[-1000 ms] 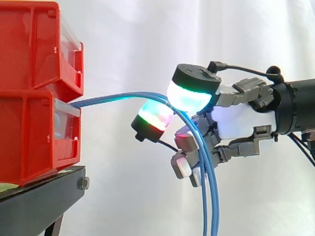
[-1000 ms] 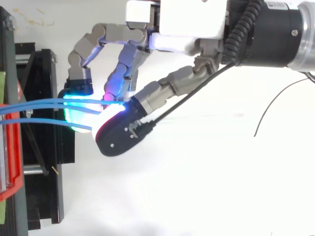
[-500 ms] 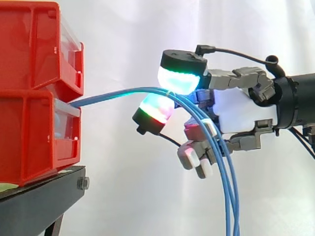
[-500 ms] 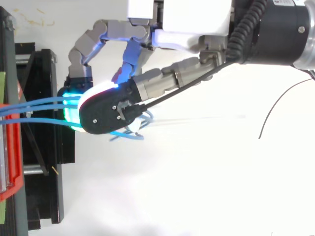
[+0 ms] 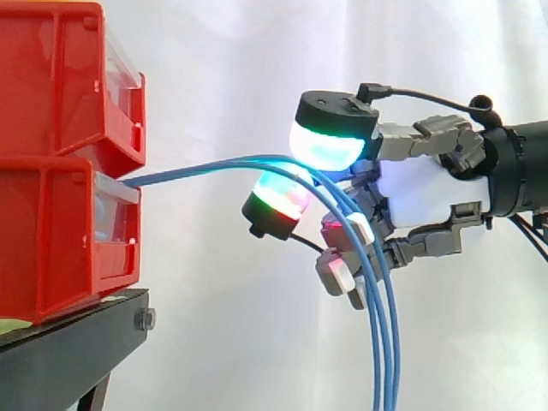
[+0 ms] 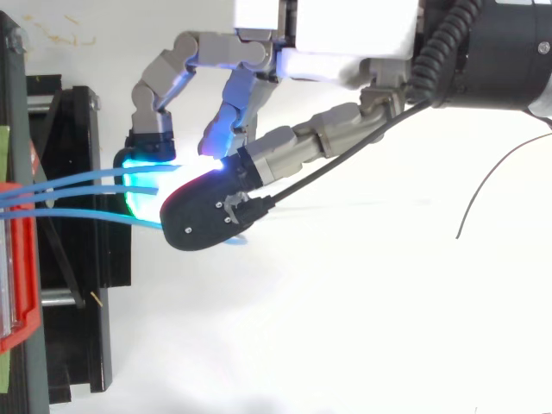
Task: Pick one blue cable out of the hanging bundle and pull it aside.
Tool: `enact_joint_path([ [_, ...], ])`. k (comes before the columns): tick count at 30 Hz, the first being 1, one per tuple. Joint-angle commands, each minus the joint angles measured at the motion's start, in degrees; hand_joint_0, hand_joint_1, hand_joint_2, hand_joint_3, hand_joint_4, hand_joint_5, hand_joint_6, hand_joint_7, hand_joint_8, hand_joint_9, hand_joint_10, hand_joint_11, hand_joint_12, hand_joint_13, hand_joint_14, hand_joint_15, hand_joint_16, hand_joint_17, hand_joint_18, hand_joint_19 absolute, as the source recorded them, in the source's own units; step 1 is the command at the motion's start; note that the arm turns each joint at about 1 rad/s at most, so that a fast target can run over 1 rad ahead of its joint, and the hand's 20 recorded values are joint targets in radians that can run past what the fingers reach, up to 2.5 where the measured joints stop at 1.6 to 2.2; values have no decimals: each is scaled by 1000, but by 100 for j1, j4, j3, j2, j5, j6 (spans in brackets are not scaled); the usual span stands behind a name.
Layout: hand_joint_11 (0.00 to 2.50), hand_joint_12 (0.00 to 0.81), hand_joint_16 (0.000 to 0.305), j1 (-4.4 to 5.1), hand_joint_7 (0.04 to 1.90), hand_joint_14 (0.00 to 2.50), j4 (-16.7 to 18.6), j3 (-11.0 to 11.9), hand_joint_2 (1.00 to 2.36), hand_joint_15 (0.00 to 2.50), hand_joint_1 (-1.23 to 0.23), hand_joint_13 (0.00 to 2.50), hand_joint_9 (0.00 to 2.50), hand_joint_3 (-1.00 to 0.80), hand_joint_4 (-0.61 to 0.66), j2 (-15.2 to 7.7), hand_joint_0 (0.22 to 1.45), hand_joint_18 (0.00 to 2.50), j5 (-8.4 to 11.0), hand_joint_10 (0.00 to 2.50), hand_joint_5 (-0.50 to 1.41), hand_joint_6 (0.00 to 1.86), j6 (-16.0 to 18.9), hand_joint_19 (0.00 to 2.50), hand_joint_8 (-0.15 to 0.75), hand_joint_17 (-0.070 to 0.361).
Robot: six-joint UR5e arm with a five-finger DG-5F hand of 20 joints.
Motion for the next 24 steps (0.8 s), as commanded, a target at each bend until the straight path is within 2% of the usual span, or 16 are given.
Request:
enact_joint_path([
  [1, 871, 311, 37, 9, 841, 23, -24, 2, 1007, 740, -827, 938, 1114, -409, -169, 5, 721, 819, 8, 21, -175, 943, -33, 782, 223, 84],
  [4, 875, 300, 36, 9, 832, 23, -24, 11, 1000, 745, -825, 954, 1132, -498, -208, 5, 750, 850, -1, 19, -179, 948, -33, 780, 217, 82],
  [9, 895, 296, 36, 9, 795, 26, -24, 11, 1000, 757, -852, 991, 1210, -500, -98, 5, 691, 884, -1, 20, -160, 930, -33, 801, 230, 81],
  [12, 902, 304, 37, 9, 781, 24, -24, 11, 1000, 772, -770, 999, 1254, -500, -54, 5, 582, 882, -1, 19, -144, 917, -33, 823, 241, 82],
  [13, 892, 317, 39, 1, 782, 24, -24, 11, 1000, 769, -703, 1004, 1267, -500, -47, 5, 534, 884, -1, 19, -140, 914, -33, 813, 252, 87],
  [15, 891, 331, 41, 1, 793, 24, -24, 11, 1000, 774, -664, 1010, 1282, -500, -42, 5, 507, 886, -1, 19, -136, 909, -33, 813, 268, 92],
  [16, 886, 339, 42, 1, 790, 23, -24, 11, 1000, 767, -599, 1016, 1287, -500, -39, 5, 488, 895, -1, 18, -133, 907, -33, 811, 275, 96],
  [19, 893, 349, 44, 1, 773, 23, -24, 11, 1000, 763, -534, 1021, 1301, -500, -42, 5, 473, 890, -1, 18, -131, 904, -33, 813, 285, 99],
  [24, 890, 338, 41, -8, 783, 22, -24, 11, 1000, 778, -520, 1013, 1296, -499, -47, 5, 507, 863, -10, 19, -132, 899, -33, 842, 280, 93],
])
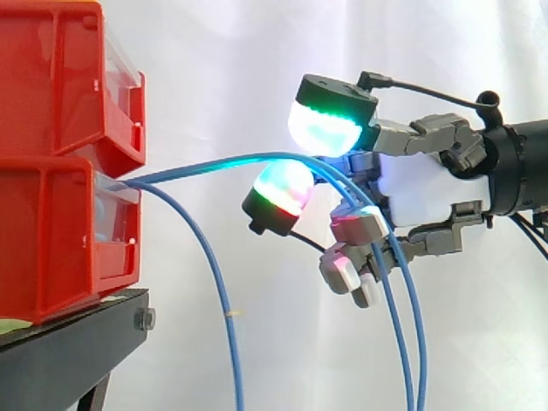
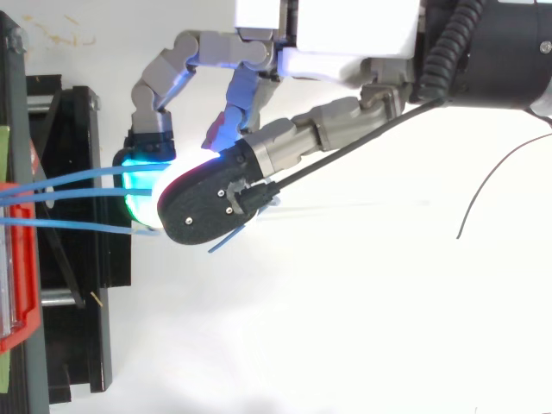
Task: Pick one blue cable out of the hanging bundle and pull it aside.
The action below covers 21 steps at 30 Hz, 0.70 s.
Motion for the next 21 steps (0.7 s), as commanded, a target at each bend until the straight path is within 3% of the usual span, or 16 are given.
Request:
enact_joint_path([
  [1, 901, 328, 40, -6, 799, 25, 4, 0, 1004, 787, -537, 1009, 1292, -443, -52, 0, 534, 847, -7, 17, -133, 897, 0, 854, 274, 89],
  [7, 922, 324, 39, -6, 771, 25, 4, 0, 1017, 792, -766, 1012, 1263, -208, -68, 0, 588, 870, 2, 19, -144, 908, 0, 851, 268, 88],
  [10, 929, 311, 37, -6, 844, 25, 4, 0, 1018, 787, -876, 1004, 1207, -264, -113, 0, 673, 879, -7, 19, -156, 922, 0, 824, 242, 84],
  [13, 923, 298, 36, -6, 800, 25, 4, 0, 1000, 763, -860, 1001, 1205, -500, -211, 0, 753, 902, -7, 16, -171, 927, 0, 765, 235, 81],
  [16, 905, 255, 29, -23, 817, 24, 4, 0, 1000, 720, -819, 975, 1206, -500, -335, 0, 775, 890, -7, 17, -180, 938, 0, 644, 227, 65],
  [21, 887, 224, 21, -67, 727, 24, -5, 0, 1000, 677, -812, 961, 1218, -500, -331, 0, 776, 836, 2, 16, -182, 944, -105, 551, 216, 48],
])
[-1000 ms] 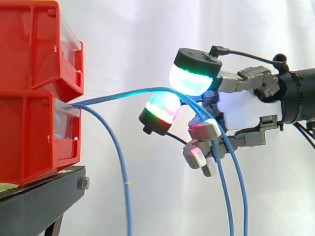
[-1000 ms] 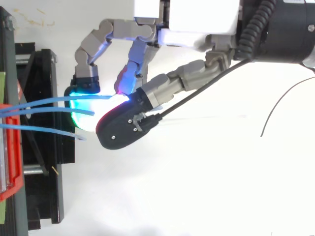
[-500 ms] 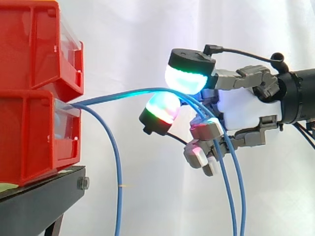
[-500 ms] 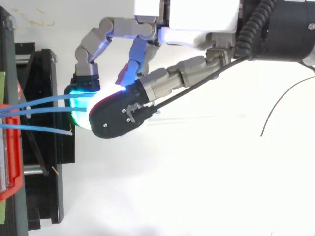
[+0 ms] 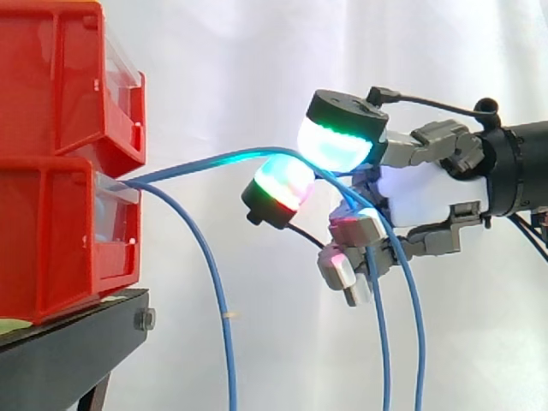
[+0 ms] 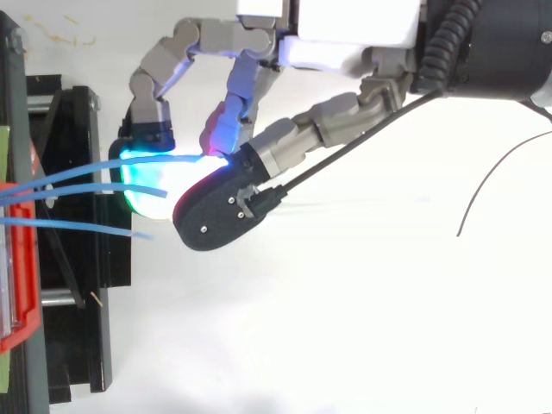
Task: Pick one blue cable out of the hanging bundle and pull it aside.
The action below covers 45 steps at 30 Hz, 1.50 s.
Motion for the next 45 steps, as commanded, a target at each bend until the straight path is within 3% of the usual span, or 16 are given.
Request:
enact_joint_path([
  [1, 886, 219, 21, -37, 698, 23, -25, 0, 1000, 679, -835, 959, 1217, -500, -279, -8, 754, 832, 2, 17, -177, 929, -113, 556, 215, 48],
  [5, 912, 221, 21, -72, 759, 23, -87, -9, 1000, 704, -852, 947, 1224, -500, -144, -8, 621, 798, 19, 16, -151, 914, -219, 601, 213, 48],
  [9, 897, 256, 27, -98, 789, 22, -280, -9, 1000, 728, -685, 967, 1276, -500, -127, -8, 507, 806, 46, 16, -131, 909, -412, 644, 231, 61],
  [12, 887, 272, 29, -116, 856, 24, -298, -9, 1000, 740, -506, 984, 1311, -500, -152, -8, 516, 806, 81, 18, -114, 898, -553, 693, 236, 66],
  [14, 899, 273, 29, -125, 874, 22, -298, -9, 1000, 741, -492, 988, 1311, -500, -159, -8, 531, 799, 169, 19, -110, 896, -720, 715, 231, 65],
  [29, 932, 293, 32, -160, 819, 23, -289, -18, 1009, 792, -682, 996, 1263, -364, -68, -8, 577, 803, 195, 19, -149, 910, -1036, 803, 252, 72],
  [38, 951, 292, 33, -142, 835, 26, -438, -18, 1017, 817, -775, 1002, 1266, -265, -47, -8, 609, 839, 476, 18, -143, 923, -1168, 815, 250, 74],
  [45, 938, 294, 33, -107, 829, 26, -649, -18, 1015, 827, -759, 1010, 1269, -277, -34, 1, 605, 843, 819, 18, -143, 924, -1687, 813, 255, 75],
])
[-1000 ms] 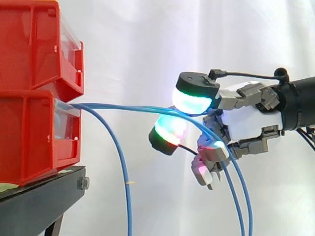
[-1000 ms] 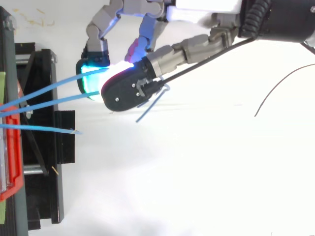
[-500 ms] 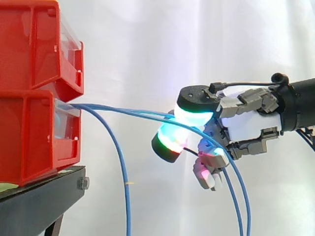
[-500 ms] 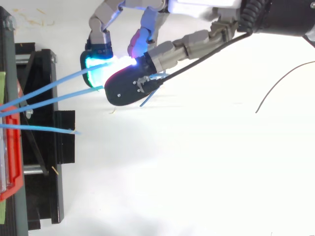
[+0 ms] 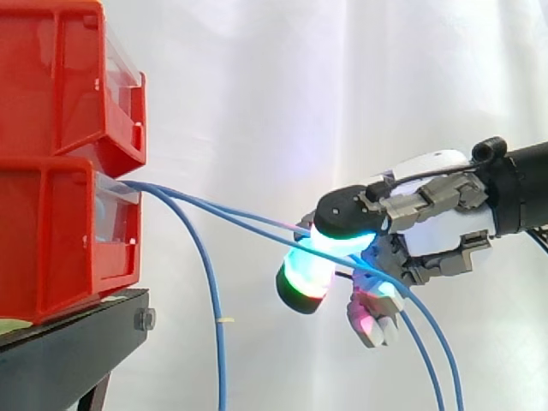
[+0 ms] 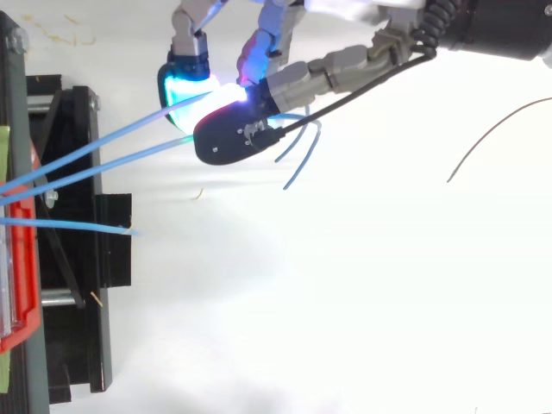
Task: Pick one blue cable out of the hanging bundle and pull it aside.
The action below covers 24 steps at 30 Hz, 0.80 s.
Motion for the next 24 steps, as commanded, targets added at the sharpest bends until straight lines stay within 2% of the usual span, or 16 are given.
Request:
enact_joint_path([
  [1, 934, 295, 33, 16, 823, 26, -92, 0, 1015, 817, -758, 1012, 1270, -277, -37, 2, 605, 845, 145, 17, -142, 923, -263, 818, 252, 75],
  [2, 942, 293, 34, 16, 825, 26, -136, 0, 1015, 817, -758, 1012, 1270, -277, -38, 2, 604, 847, 206, 18, -142, 923, -448, 815, 250, 75],
  [5, 946, 293, 33, 42, 827, 28, -136, 0, 1015, 827, -754, 1014, 1273, -280, -34, 2, 604, 848, 215, 18, -142, 923, -641, 814, 256, 75],
  [14, 945, 298, 34, 77, 821, 26, -171, 70, 1014, 831, -749, 1022, 1273, -300, -32, 2, 606, 853, 224, 18, -142, 921, -658, 822, 254, 76],
  [18, 943, 297, 34, 86, 822, 26, -417, 255, 1014, 832, -747, 1022, 1273, -303, -30, 2, 604, 853, 224, 18, -143, 919, -571, 823, 252, 76],
  [21, 945, 298, 34, 112, 824, 28, -839, 527, 1013, 831, -745, 1024, 1273, -307, -32, 2, 604, 853, 224, 18, -143, 918, -509, 823, 254, 76],
  [24, 942, 298, 34, 139, 828, 26, -1103, 756, 1014, 831, -743, 1023, 1274, -307, -37, 2, 603, 853, 294, 18, -143, 918, -535, 822, 256, 76],
])
